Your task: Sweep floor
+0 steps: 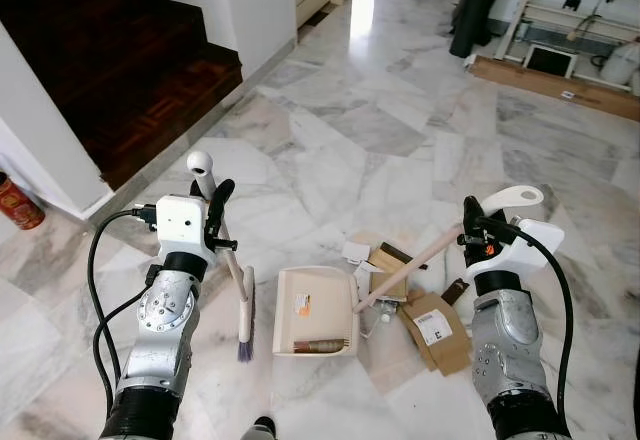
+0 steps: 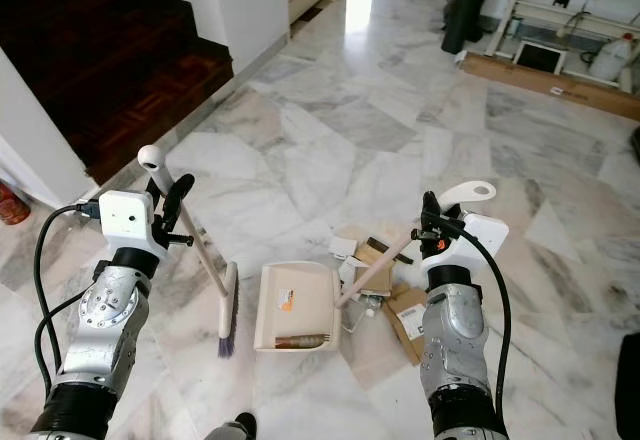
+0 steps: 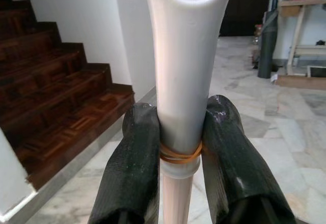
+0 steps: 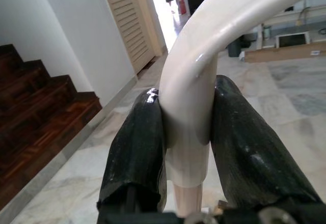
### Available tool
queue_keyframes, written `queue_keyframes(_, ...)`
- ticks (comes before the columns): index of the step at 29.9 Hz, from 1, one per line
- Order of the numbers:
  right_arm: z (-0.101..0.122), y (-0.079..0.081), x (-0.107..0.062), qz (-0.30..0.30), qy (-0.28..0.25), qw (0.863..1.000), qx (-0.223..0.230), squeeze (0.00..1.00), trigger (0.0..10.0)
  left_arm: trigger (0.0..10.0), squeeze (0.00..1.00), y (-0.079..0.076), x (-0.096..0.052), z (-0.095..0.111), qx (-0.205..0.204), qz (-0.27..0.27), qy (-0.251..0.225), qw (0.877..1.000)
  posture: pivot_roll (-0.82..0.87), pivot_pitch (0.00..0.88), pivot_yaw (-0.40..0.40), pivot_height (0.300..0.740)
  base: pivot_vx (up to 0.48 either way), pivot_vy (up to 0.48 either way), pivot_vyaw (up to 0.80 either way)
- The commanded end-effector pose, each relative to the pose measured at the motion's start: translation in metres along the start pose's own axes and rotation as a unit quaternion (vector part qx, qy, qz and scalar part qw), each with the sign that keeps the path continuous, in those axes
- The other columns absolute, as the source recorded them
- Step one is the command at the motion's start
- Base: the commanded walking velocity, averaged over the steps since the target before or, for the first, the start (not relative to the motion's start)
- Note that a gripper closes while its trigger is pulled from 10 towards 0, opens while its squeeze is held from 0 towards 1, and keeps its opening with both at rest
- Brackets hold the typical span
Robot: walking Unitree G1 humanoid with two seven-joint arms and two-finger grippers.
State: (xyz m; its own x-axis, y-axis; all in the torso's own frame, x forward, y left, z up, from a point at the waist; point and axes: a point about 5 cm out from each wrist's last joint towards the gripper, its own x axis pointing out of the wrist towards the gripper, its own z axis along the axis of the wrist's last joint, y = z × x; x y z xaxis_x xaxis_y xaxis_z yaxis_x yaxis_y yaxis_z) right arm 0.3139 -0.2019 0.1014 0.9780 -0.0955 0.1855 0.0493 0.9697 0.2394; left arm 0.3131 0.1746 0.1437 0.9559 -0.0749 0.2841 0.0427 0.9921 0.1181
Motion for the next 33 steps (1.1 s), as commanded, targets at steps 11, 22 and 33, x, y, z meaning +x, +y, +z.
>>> queue_keyframes(11,0.0112,0.0036,0.0032,0.012,-0.028,1.0,-0.004,0.0,10.0,10.0,0.0,-0.0023,0.0036,0.009,0.01,-0.007,-0.028,1.0,0.03,0.083,-0.011,0.74,0.0,0.0,0.8)
queue_keyframes(22,0.0107,0.0033,0.0029,0.013,-0.026,1.0,-0.006,0.0,10.0,10.0,0.0,-0.0037,0.0031,0.0087,0.011,-0.009,-0.028,1.0,0.03,0.084,-0.013,0.74,0.0,0.0,0.8)
queue_keyframes(33,0.0109,0.0031,0.0032,0.014,-0.026,1.0,-0.006,0.0,10.0,10.0,0.0,-0.0052,0.0032,0.0083,0.011,-0.012,-0.027,0.999,0.03,0.085,-0.013,0.74,0.0,0.0,0.8)
